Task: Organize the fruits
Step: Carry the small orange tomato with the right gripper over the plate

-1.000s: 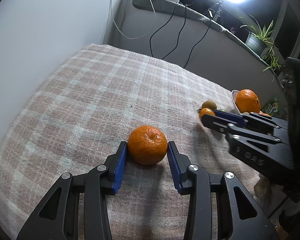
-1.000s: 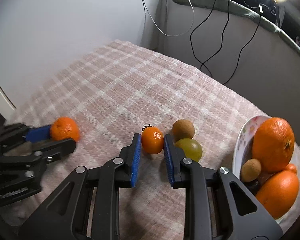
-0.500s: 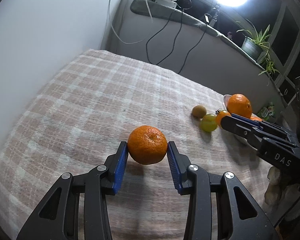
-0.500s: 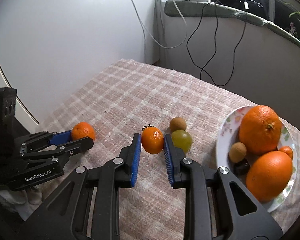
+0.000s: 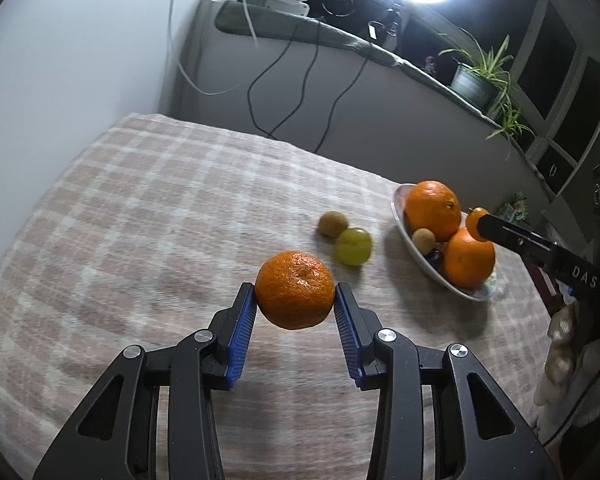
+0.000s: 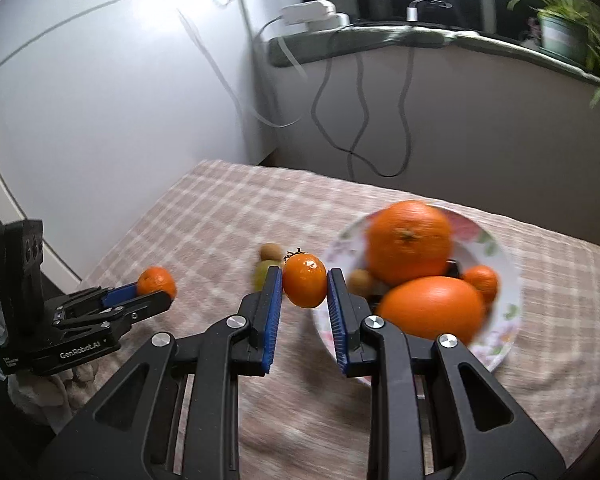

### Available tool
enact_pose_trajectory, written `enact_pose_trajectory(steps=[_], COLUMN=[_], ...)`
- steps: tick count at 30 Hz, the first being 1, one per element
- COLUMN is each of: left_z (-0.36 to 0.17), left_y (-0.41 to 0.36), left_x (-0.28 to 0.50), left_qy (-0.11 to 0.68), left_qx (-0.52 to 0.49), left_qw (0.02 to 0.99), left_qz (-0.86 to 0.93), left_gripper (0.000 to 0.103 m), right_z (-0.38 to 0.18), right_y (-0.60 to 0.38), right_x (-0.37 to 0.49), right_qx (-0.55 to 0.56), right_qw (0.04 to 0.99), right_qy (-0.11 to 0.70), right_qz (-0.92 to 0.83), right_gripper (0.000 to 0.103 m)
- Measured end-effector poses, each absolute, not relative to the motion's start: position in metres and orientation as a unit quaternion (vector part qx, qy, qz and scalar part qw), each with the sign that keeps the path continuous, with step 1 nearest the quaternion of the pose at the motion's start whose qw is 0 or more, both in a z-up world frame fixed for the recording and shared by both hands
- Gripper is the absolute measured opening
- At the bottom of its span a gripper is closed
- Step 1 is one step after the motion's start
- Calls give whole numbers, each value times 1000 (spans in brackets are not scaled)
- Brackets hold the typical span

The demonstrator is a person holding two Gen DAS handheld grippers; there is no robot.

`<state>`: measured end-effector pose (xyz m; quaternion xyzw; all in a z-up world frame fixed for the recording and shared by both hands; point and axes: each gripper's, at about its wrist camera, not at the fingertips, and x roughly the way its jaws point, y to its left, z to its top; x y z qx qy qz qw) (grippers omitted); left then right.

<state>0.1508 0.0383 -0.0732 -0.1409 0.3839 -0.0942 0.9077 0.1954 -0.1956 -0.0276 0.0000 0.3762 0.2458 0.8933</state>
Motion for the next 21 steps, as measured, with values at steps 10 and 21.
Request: enact_pose_trajectory(steps=[10,21], left_z=[-68,-63], left_y=[9,-24], left_x=[158,164], left_qy=[385,386], left_qx=[-130,-114], left_qw=[906,904], left_qz=[-117,-142], left_gripper=[38,38], right_z=[-24,-24], right_y=[-257,-293], right_x=[203,208], right_qx=[36,45], right_qw=[904,910], right_qy=[374,370], right_qz=[203,180], right_gripper=[24,24])
